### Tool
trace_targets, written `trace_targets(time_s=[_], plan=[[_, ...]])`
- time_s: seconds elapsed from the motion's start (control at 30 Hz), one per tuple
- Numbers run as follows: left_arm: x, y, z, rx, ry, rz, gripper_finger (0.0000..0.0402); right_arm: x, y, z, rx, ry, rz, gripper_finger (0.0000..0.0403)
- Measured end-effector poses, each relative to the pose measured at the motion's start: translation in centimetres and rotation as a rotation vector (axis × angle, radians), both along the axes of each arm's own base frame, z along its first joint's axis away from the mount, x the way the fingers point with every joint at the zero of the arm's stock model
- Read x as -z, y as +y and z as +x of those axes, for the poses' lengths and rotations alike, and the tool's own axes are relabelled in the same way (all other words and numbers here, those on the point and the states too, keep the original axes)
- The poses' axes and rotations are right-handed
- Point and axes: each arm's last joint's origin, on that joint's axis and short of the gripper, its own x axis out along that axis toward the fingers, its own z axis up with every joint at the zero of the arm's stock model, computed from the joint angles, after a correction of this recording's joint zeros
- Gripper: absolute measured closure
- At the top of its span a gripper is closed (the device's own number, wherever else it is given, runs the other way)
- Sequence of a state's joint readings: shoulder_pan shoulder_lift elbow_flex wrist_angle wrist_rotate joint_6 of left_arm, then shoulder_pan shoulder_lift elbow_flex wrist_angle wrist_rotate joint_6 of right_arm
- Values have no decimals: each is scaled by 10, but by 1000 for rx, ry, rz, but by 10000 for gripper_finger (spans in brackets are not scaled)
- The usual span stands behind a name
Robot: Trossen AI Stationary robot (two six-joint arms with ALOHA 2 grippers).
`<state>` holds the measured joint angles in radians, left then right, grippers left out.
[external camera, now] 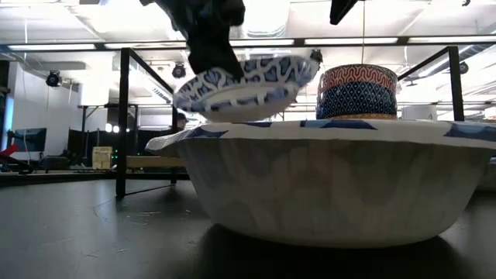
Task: Place and stack bowls onto a shelf
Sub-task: Put the big white and blue patterned bowl on the shelf
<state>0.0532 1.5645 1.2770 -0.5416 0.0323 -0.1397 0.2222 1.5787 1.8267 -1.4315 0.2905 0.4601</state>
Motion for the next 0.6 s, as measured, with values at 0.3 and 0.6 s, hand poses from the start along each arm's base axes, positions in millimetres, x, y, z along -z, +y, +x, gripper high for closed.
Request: trace_targets(time_s=[0.3,0.6], plan=[[10,33,3,-7,18,-4,401,9,2,8,-11,33,-10,324],[25,57,5,-27,68,-33,401,22,4,18,-35,86,-28,314]])
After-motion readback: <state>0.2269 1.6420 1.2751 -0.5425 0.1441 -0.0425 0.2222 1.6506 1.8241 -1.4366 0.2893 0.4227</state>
